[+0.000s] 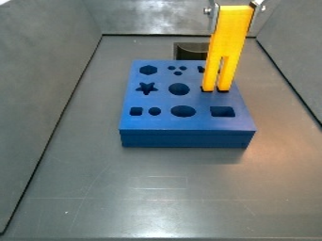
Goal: Insert the double-square object.
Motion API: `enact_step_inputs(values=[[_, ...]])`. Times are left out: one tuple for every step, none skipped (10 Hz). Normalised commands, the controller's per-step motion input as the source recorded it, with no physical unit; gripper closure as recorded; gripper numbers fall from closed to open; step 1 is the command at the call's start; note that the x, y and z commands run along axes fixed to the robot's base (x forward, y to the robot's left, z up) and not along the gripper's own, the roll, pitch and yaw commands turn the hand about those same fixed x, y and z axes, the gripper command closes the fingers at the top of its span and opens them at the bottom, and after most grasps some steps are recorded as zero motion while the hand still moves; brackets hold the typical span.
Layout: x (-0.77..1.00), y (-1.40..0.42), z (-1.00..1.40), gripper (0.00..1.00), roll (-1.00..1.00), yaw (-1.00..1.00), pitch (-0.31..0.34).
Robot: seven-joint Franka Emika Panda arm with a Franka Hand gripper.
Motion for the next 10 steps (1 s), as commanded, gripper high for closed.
enact_step_inputs(values=[[0.0,-0.08,-0.05,1.0,0.04,0.05,0.0],[0.0,-0.17,0.0,1.0,0.03,0.1,0.0],[0.09,-0.16,0.0,1.0,0.01,0.03,0.0],[0.11,-0.08,0.0,1.0,0.0,0.0,0.0],[0.0,0.0,-0.14,1.0,0.04,0.0,0.0],[0.0,0.0,-0.19,1.0,0.05,0.0,0.0],[0.0,0.05,-0.26,1.0,0.0,-0.13,0.0],[0.0,0.05,-0.24,1.0,0.0,-0.16,-0.017],[0.0,0.04,-0.16,1.0,-0.04,-0.16,-0.021],[0.0,0.03,0.0,1.0,-0.09,-0.1,-0.019]])
